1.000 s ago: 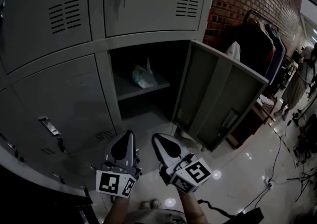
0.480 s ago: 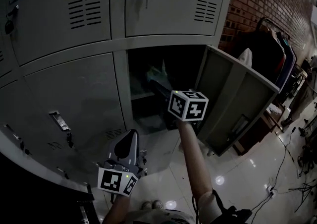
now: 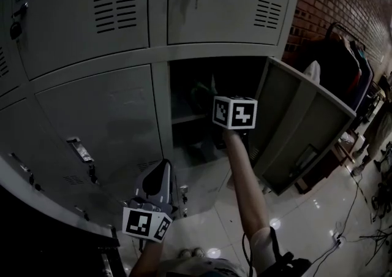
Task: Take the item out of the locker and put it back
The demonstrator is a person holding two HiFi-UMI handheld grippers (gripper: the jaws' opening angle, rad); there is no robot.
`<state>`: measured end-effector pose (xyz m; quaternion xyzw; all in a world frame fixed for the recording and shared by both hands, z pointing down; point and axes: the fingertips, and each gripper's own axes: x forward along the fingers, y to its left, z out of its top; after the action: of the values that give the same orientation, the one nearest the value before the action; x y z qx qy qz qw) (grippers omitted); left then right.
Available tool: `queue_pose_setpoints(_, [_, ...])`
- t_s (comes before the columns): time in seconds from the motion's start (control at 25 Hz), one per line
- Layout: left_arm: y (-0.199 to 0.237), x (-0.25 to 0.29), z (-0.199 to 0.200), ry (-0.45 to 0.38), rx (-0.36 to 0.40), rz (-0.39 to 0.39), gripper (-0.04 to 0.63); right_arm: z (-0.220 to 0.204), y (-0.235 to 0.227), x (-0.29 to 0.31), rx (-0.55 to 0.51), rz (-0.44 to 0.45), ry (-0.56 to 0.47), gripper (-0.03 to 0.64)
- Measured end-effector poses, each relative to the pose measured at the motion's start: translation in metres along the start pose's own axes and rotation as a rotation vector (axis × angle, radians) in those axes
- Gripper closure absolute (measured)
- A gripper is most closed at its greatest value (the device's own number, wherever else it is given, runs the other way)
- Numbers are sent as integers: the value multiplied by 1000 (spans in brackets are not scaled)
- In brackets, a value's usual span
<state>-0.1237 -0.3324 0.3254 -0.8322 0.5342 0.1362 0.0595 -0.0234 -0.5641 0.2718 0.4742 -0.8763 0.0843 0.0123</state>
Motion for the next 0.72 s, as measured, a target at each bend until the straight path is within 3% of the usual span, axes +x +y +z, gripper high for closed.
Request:
queue_pose_setpoints(0.04, [-1,0,0,-1,0,-3,591,-1,2,0,-54,7,16,354])
queue_pose_setpoints(0.08, [-2,1,1,-2,0,-6,591,-2,3,-1,-94,16,26,598])
queue_pose_setpoints(0.24, [-5,5,0,-4,-9,-17,590,-2,2,-7,-117,13,21,606])
queue_pose_setpoints(0.44, [-6,4,0,-5,-12,-19,591,1,-3,-16,-76,0,-23,606])
queue_pose_setpoints(0.72, [-11,-2,1,15,35,-32,590,10,35,-101,-30,97,-243,605])
